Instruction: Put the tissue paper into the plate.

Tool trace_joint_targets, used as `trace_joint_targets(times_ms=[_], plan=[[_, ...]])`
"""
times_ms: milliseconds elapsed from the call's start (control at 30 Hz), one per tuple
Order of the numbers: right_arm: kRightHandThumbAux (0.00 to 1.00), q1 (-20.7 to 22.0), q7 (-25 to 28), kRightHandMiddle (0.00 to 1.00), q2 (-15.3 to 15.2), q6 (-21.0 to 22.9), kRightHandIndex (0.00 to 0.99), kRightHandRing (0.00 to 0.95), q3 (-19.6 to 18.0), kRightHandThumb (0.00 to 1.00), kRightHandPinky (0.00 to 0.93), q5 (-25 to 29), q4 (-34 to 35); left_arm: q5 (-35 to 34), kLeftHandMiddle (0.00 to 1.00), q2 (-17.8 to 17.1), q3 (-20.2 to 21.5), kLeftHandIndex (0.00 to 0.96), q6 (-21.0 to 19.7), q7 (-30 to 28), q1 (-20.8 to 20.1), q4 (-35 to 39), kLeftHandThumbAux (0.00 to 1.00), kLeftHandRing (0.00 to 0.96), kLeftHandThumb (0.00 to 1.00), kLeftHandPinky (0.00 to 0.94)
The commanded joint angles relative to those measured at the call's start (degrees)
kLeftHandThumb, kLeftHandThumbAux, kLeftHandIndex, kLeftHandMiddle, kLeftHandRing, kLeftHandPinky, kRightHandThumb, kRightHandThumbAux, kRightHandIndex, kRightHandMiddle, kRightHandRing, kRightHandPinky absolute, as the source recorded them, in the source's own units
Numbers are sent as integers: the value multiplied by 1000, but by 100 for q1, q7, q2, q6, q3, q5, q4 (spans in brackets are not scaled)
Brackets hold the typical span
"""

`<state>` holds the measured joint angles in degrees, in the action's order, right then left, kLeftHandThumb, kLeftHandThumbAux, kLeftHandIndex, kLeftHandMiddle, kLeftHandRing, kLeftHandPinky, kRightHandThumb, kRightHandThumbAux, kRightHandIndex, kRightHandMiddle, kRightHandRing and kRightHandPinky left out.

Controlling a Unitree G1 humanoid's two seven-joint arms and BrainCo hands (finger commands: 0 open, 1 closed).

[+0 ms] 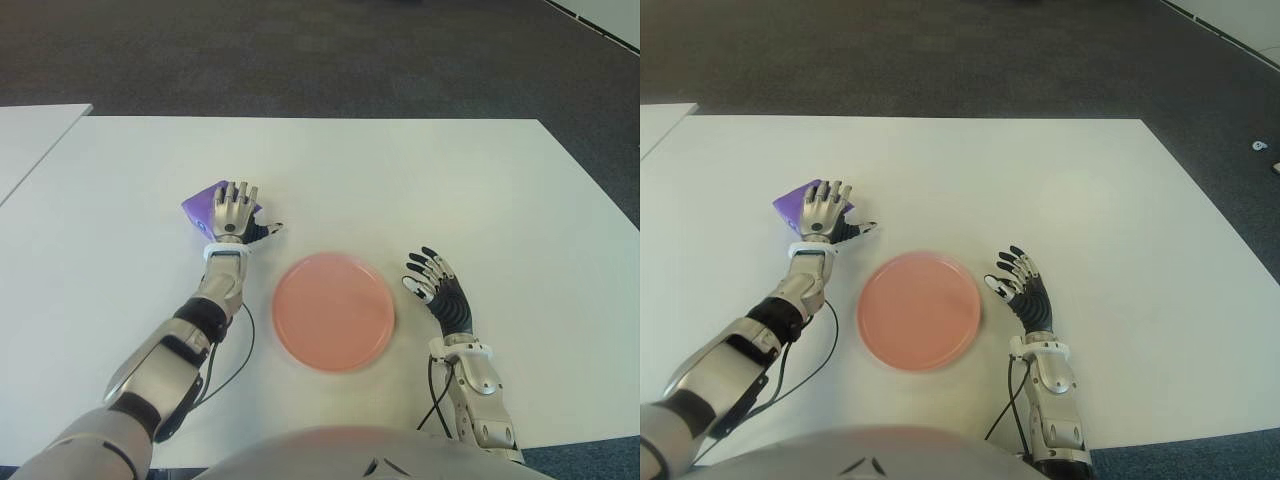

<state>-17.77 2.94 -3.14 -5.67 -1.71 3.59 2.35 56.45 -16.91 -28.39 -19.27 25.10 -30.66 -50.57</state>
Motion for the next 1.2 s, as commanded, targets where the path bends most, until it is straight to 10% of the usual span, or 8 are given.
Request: trace_joint_targets(times_ms=[33, 233, 533, 1200], plan=[[661, -277, -19, 243, -50, 341, 135, 233, -85, 265, 234, -52, -594, -204, 0, 40, -151, 21, 200, -265, 42, -545, 243, 0, 257, 0], [653, -236, 23, 260, -91, 299, 134, 229, -168, 286, 219, 17, -651, -425, 7, 13, -137, 55, 419, -448, -27, -926, 282, 5, 261, 68], [656, -177, 98, 299, -144, 301, 150, 267, -305, 301, 265, 55, -679, -658, 270, 117, -140, 179, 352, -662, -166, -1272, 301, 323, 243, 447], [667, -80, 343, 306, -266, 263, 155, 328, -461, 290, 351, 226, -689, -887, 422, 265, -140, 247, 43, -639, -177, -1275, 301, 468, 196, 545]])
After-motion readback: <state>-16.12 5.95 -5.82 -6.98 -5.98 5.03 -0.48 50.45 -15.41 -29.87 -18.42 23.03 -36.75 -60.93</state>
